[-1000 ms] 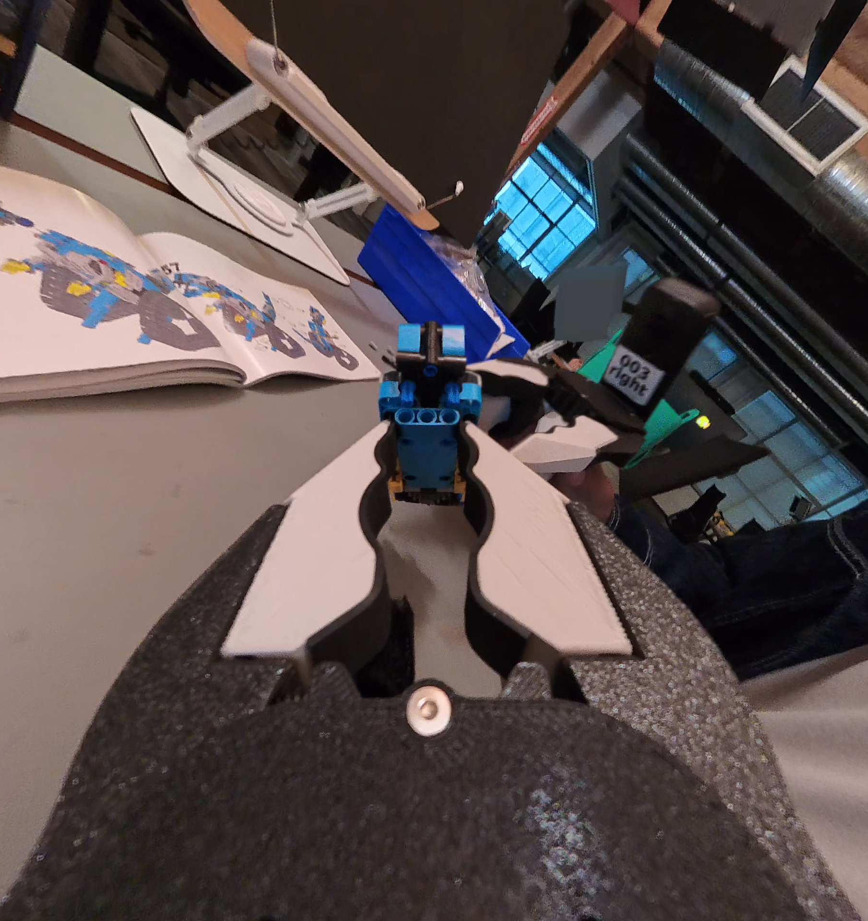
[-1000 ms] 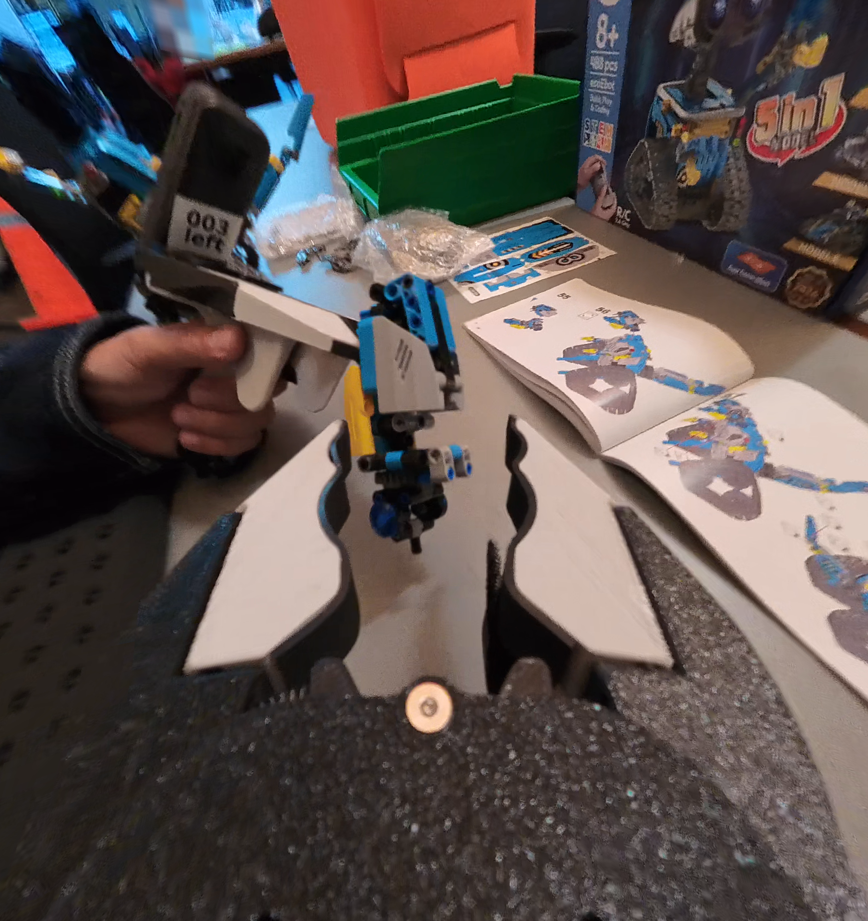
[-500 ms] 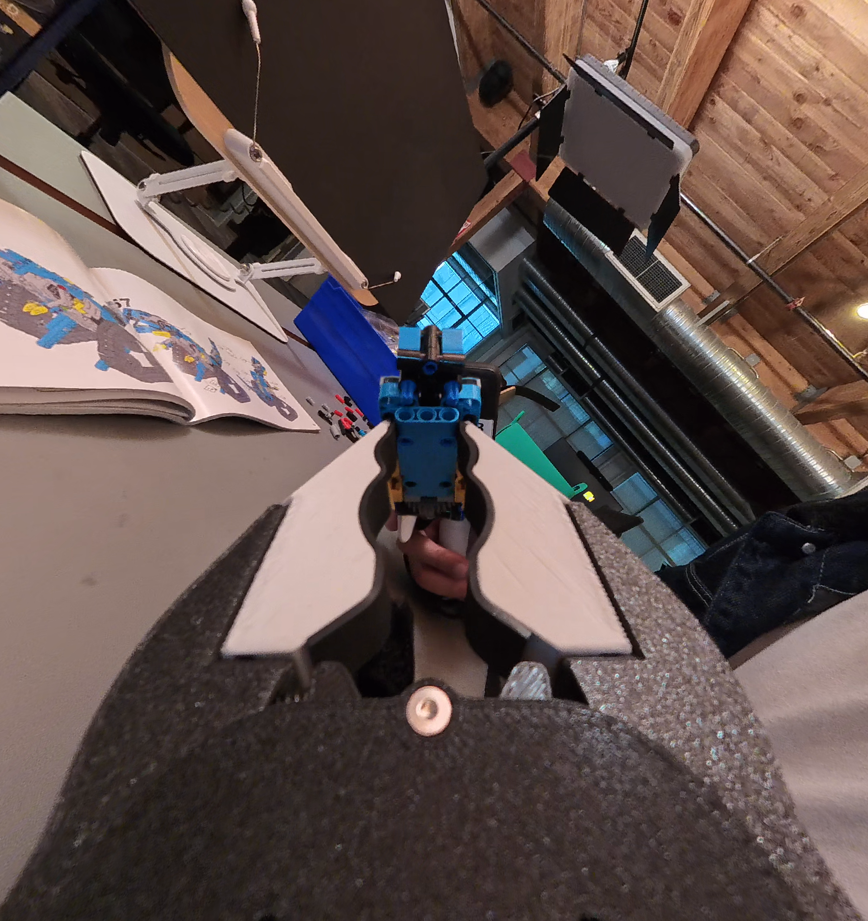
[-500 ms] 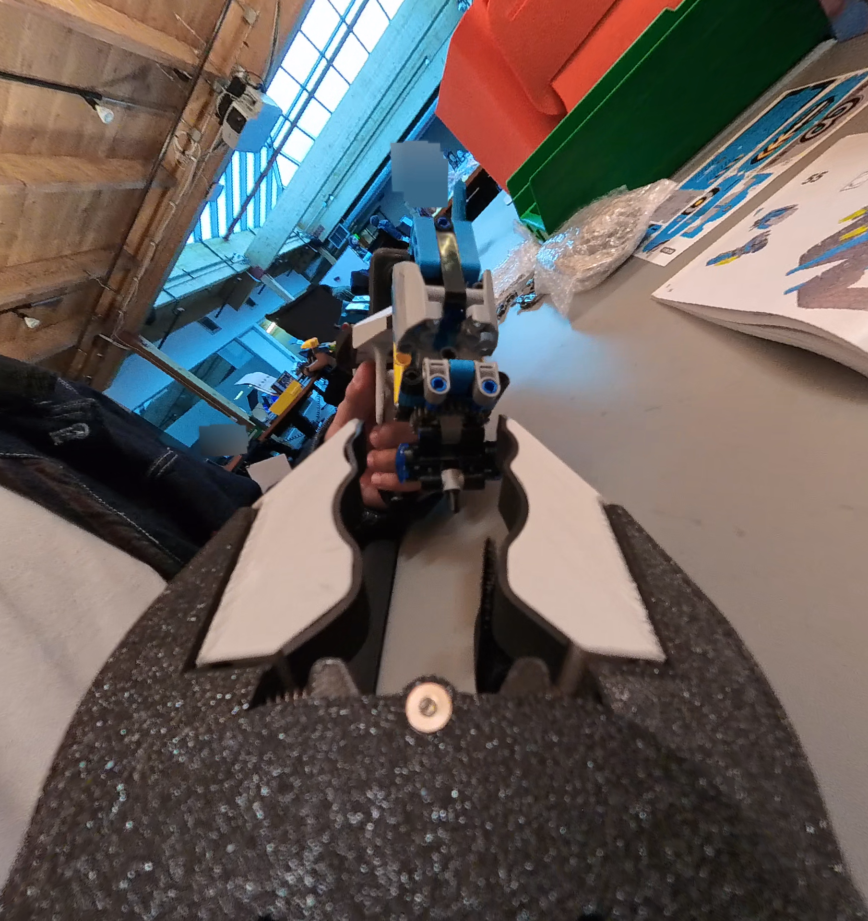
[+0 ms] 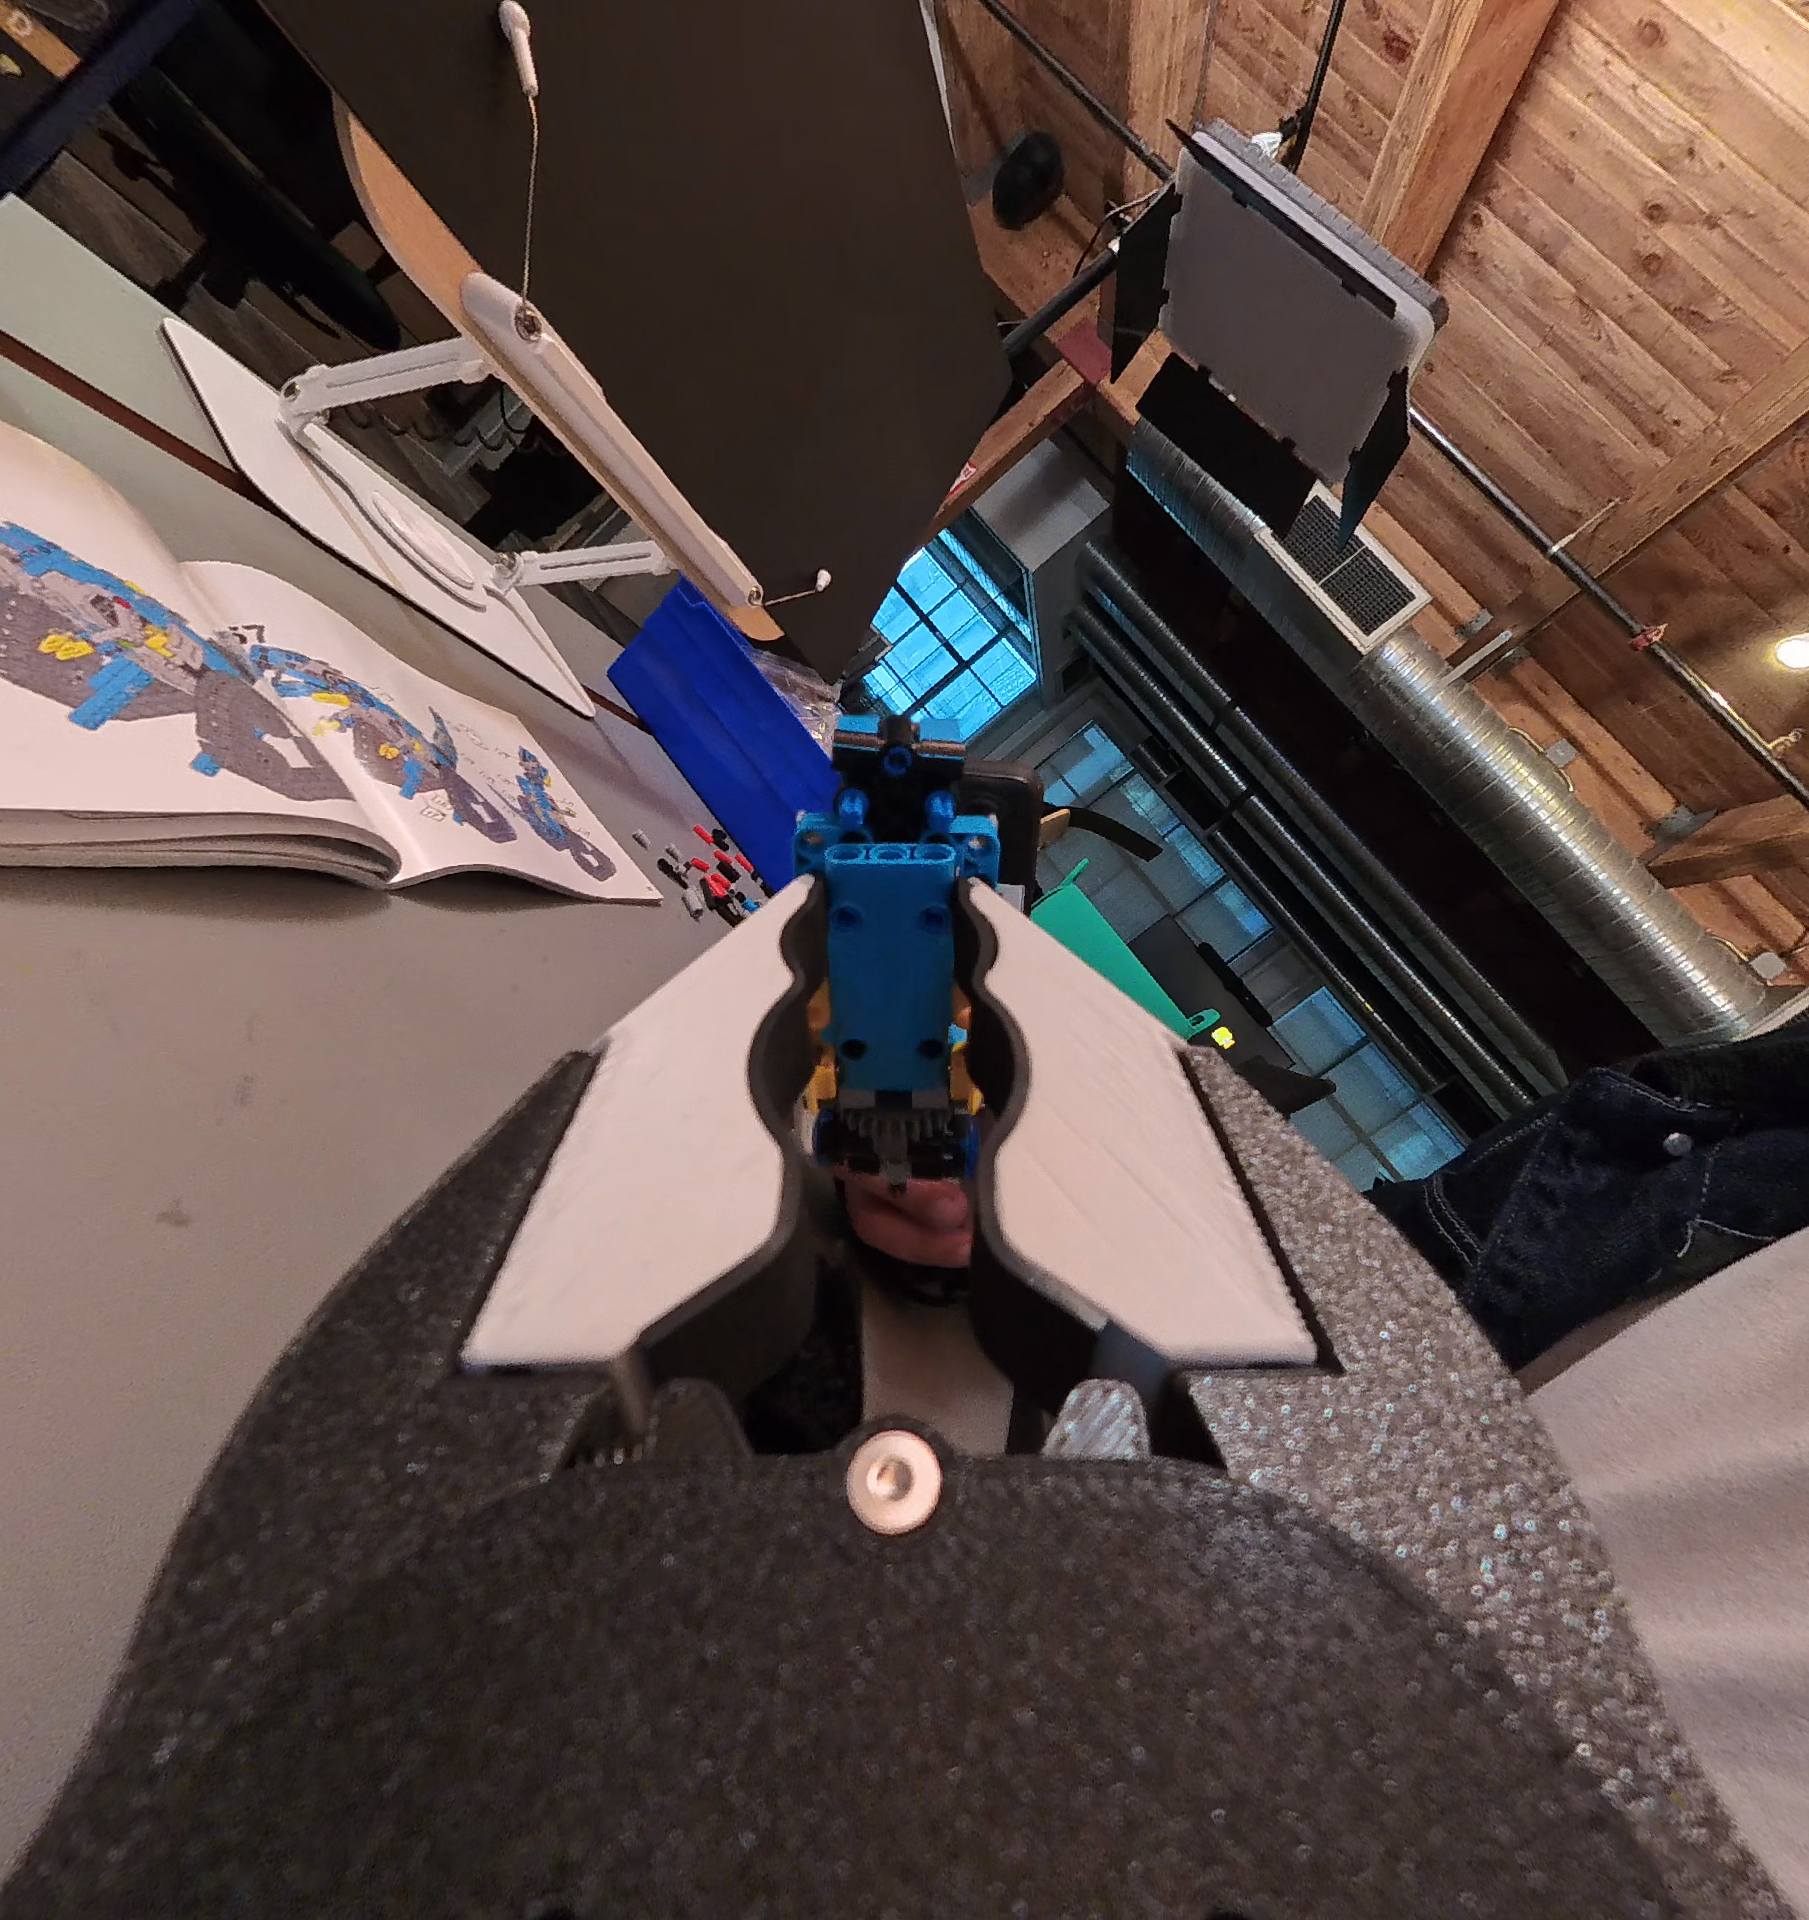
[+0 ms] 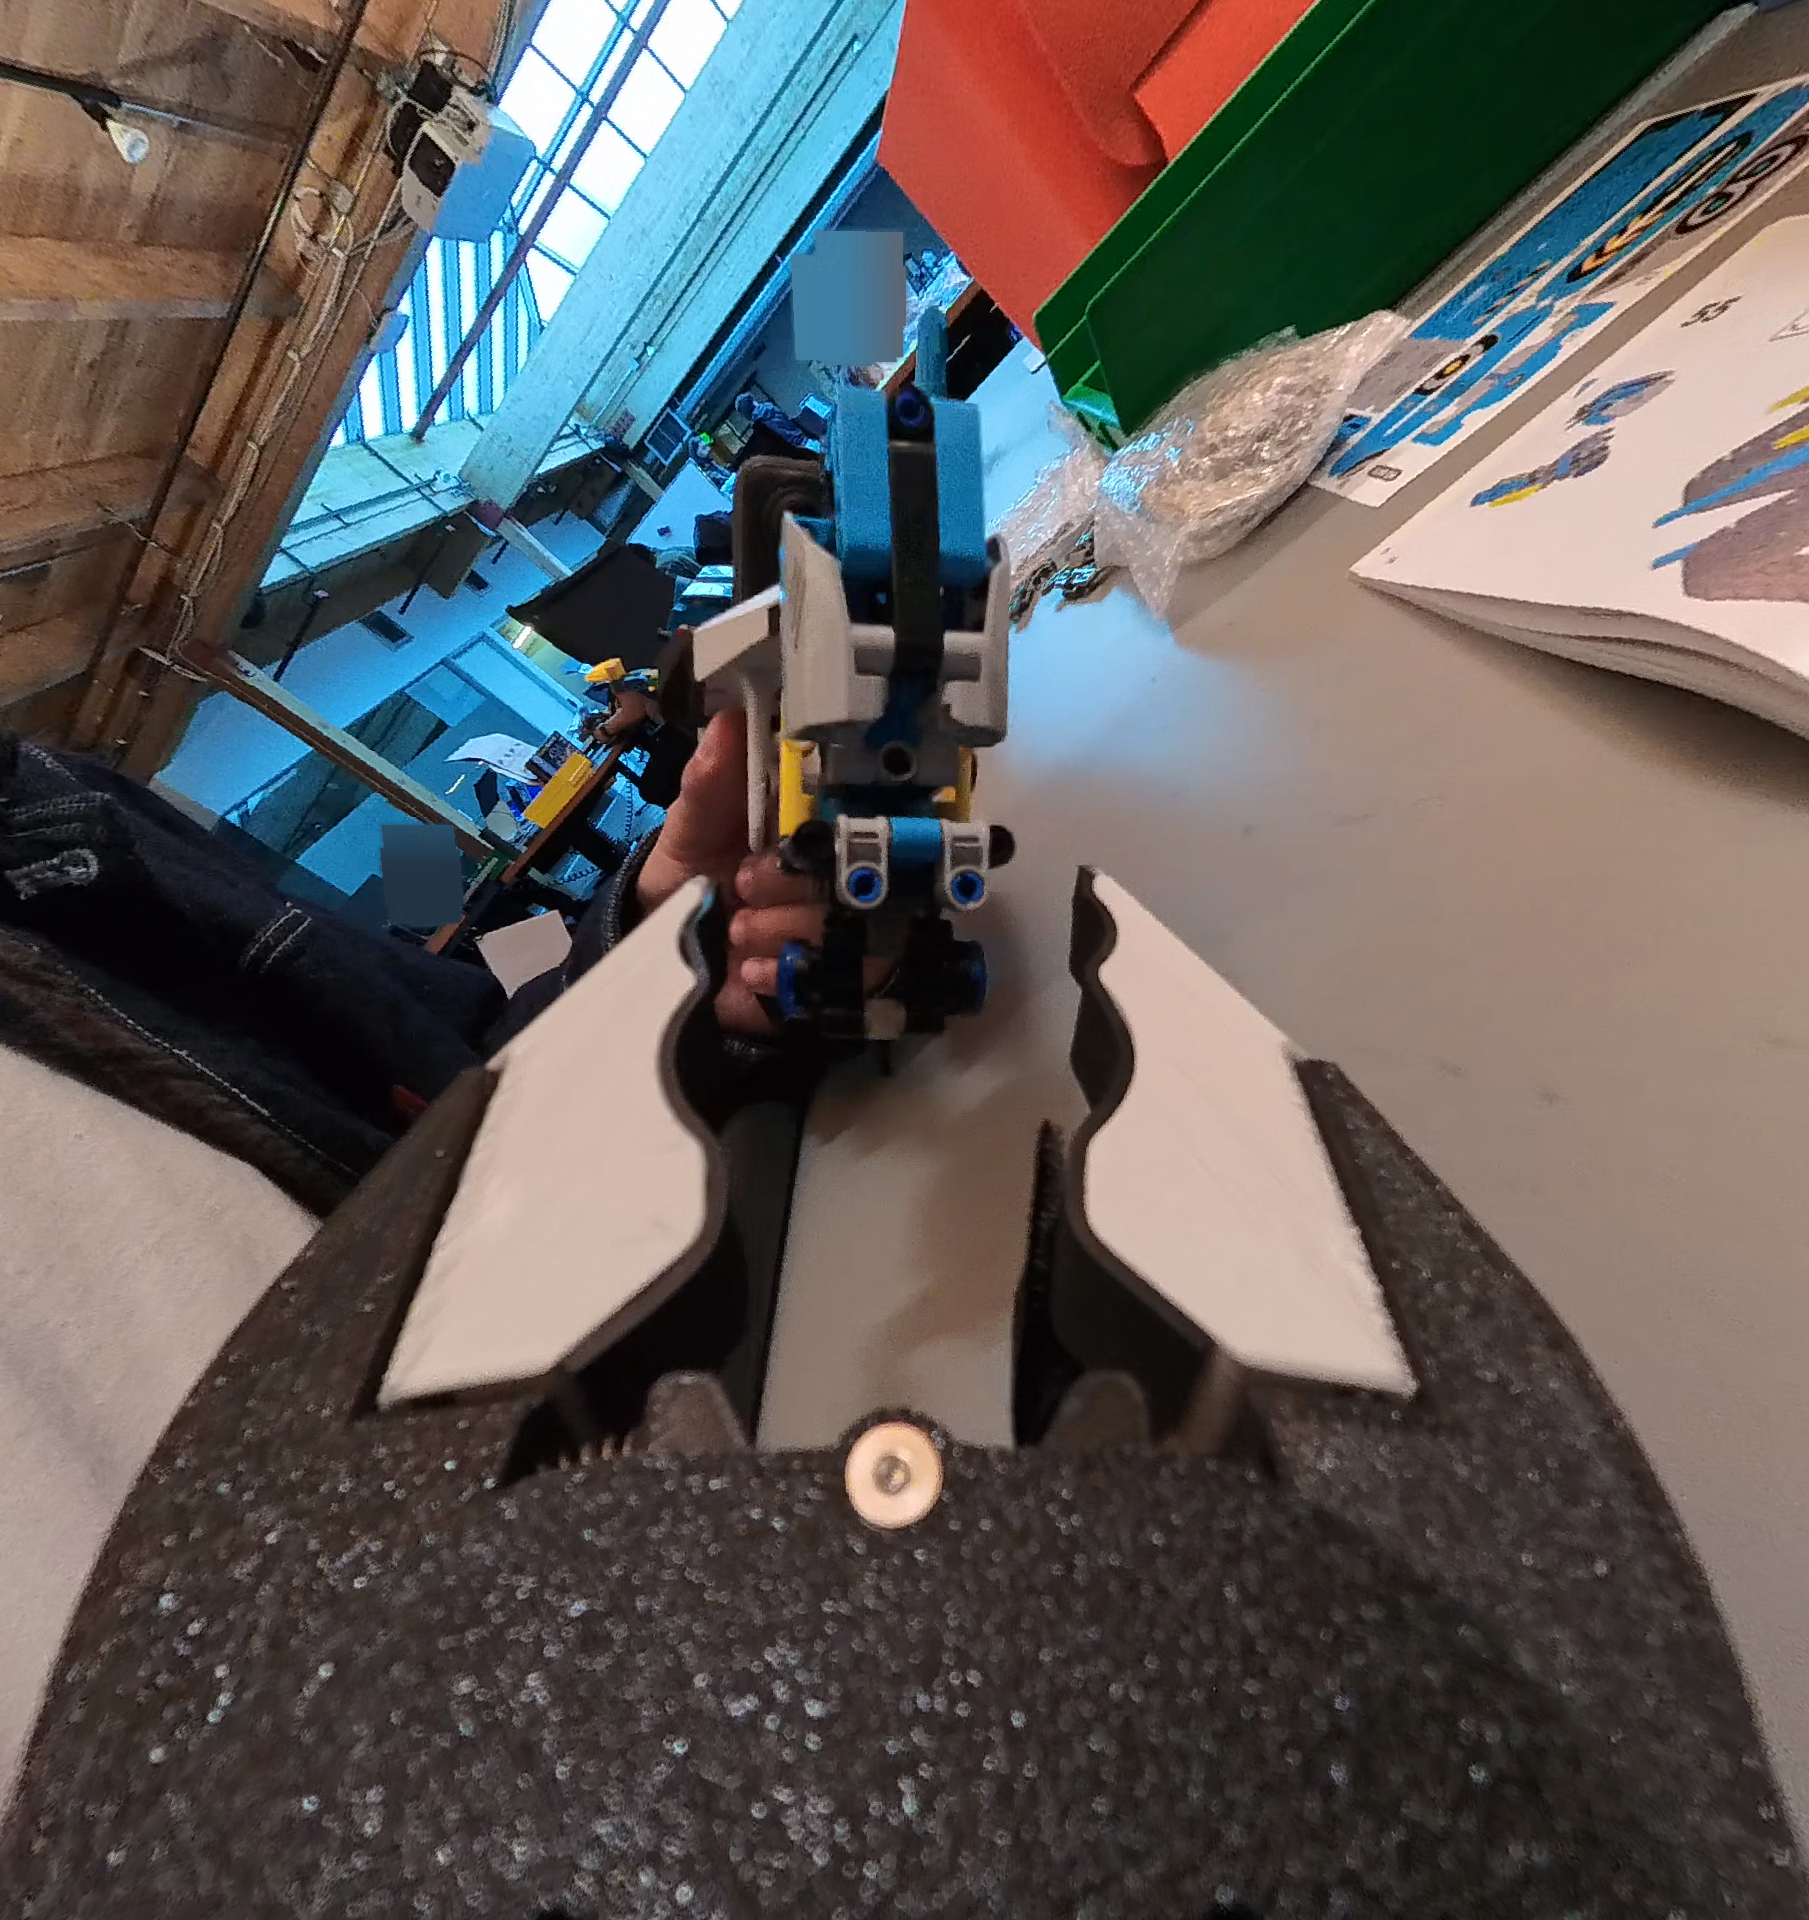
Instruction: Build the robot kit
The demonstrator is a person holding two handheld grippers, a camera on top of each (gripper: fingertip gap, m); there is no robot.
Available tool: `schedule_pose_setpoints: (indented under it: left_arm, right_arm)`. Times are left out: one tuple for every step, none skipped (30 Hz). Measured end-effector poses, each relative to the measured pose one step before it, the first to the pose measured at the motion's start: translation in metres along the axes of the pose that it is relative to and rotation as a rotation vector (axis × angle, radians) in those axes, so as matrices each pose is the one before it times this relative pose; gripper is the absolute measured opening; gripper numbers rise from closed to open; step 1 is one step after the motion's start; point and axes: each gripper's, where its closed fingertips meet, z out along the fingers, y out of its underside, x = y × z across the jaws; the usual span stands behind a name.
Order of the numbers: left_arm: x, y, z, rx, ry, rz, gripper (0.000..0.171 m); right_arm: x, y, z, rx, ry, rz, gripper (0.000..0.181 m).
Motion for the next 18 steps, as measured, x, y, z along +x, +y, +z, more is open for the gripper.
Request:
schedule_pose_setpoints:
  left_arm:
    - [0.00016,0.00004,0.00008,-0.0004,0.0006,0.0001,0.022]
    - [-0.00067,0.00017,0.00001,-0.00039,-0.0047,0.0013,0.023]
    - [-0.00119,0.00047,-0.00011,-0.00304,-0.0072,0.0009,0.023]
    - [-0.0011,0.00035,-0.00014,-0.00168,-0.0061,-0.0006,0.023]
    - [-0.00079,-0.00059,-0.00035,0.00393,-0.0043,-0.0009,0.022]
    - [-0.00054,-0.00085,-0.00056,0.00433,-0.0025,-0.0005,0.022]
    - [-0.00056,-0.00078,-0.00049,0.00413,-0.0028,-0.0006,0.022]
    - [-0.00042,-0.00035,-0.00024,0.00241,-0.0016,-0.0014,0.022]
    - [0.00008,0.00004,0.0,0.00058,0.0009,-0.0016,0.022]
    - [0.00026,-0.00004,0.00013,0.00067,0.0017,-0.0002,0.022]
    - [0.00034,-0.00008,0.00011,0.001,0.0011,0.0015,0.022]
    - [0.00064,-0.00003,0.0001,0.0002,0.0031,0.0003,0.022]
    - [0.00051,0.00017,0.00015,-0.00094,0.0034,-0.0009,0.022]
    - [0.00012,0.00055,0.0003,-0.00222,0.001,-0.0007,0.022]
    - [-0.00007,0.00092,0.00035,-0.00466,-0.0001,-0.0008,0.022]
    - [0.00038,0.00056,0.0003,-0.00319,0.0027,-0.0009,0.023]
    - [0.00081,0.00034,0.00029,-0.00109,0.005,-0.0029,0.022]
    - [-0.00016,0.00066,0.00031,-0.00353,-0.0017,0.0022,0.022]
  right_arm:
    - [0.00006,0.00188,0.00147,-0.0078,-0.0001,0.0037,0.07]
    - [0.00029,0.00217,0.00141,-0.009,0.0007,0.004,0.073]
    - [0.00004,0.00146,0.00102,-0.0055,0.0007,0.0012,0.075]
    - [-0.00075,0.00083,0.00078,-0.0031,-0.0039,-0.0001,0.076]
    - [-0.00116,0.00051,0.00054,-0.0023,-0.0068,0.0032,0.076]
    - [-0.0014,0.00056,0.00059,-0.0031,-0.0092,0.0048,0.075]
    - [-0.00168,0.00125,0.00085,-0.0067,-0.0122,0.0057,0.075]
    - [-0.00093,0.00197,0.00107,-0.0095,-0.0076,0.0073,0.075]
    - [-0.00027,0.00209,0.00137,-0.0096,-0.0034,0.0043,0.075]
    - [-0.00048,0.00142,0.00162,-0.0059,-0.0024,0.0013,0.075]
    - [-0.00046,0.00095,0.00183,-0.0042,-0.0018,0.0033,0.073]
    - [-0.00012,0.00093,0.00176,-0.0051,0.0002,0.0044,0.07]
    - [0.00017,0.0009,0.00162,-0.0043,0.0024,0.0018,0.066]
    - [-0.00004,0.00058,0.00099,-0.0033,-0.0006,0.002,0.062]
    - [-0.00006,-0.00033,-0.00005,0.0007,-0.0028,0.0063,0.056]
    - [0.00005,-0.00128,-0.0014,0.0046,-0.004,0.0097,0.044]
    - [0.0015,-0.00114,-0.00227,0.002,0.0003,0.0127,0.037]
    - [0.00034,-0.00121,-0.00238,0.0032,-0.0084,0.0139,0.036]
